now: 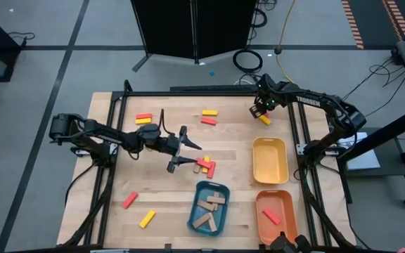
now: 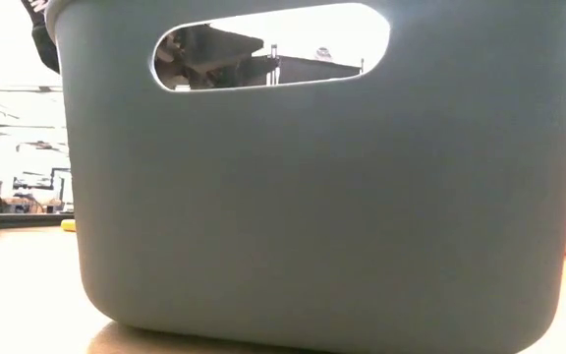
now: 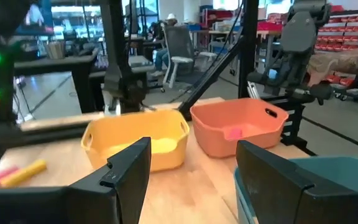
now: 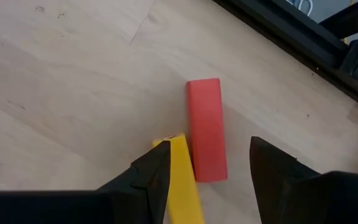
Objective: Sort blocks
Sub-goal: Put the orange block into the orange bin
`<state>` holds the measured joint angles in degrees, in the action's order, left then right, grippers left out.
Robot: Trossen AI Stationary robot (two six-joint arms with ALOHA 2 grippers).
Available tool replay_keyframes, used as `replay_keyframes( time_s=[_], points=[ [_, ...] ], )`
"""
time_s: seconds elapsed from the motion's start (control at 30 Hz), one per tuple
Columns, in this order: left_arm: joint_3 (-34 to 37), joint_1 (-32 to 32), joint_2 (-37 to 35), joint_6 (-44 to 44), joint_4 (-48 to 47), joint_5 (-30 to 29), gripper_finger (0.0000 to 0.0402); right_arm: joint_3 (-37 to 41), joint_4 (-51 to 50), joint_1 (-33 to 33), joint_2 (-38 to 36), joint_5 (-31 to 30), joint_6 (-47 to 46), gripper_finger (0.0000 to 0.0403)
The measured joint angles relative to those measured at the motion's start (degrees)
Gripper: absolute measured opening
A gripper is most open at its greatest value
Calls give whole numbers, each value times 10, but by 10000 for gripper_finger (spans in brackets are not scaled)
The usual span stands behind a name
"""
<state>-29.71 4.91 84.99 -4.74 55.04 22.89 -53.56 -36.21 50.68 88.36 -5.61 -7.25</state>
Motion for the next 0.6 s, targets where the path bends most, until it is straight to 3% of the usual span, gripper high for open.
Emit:
replay_keyframes(
  time_s=[0.23, 0.43, 0.6],
  points=[
    [-33, 0, 0, -7, -2, 59, 233, 0, 1, 0, 0, 0, -55, 143],
    [-41, 8, 0, -49, -29, 69, 233, 0, 5, -2, 0, -3, -120, 143],
    [-38, 89, -6, -1, -31, 58, 233, 0, -20, -5, 0, 8, -180, 143]
  ],
)
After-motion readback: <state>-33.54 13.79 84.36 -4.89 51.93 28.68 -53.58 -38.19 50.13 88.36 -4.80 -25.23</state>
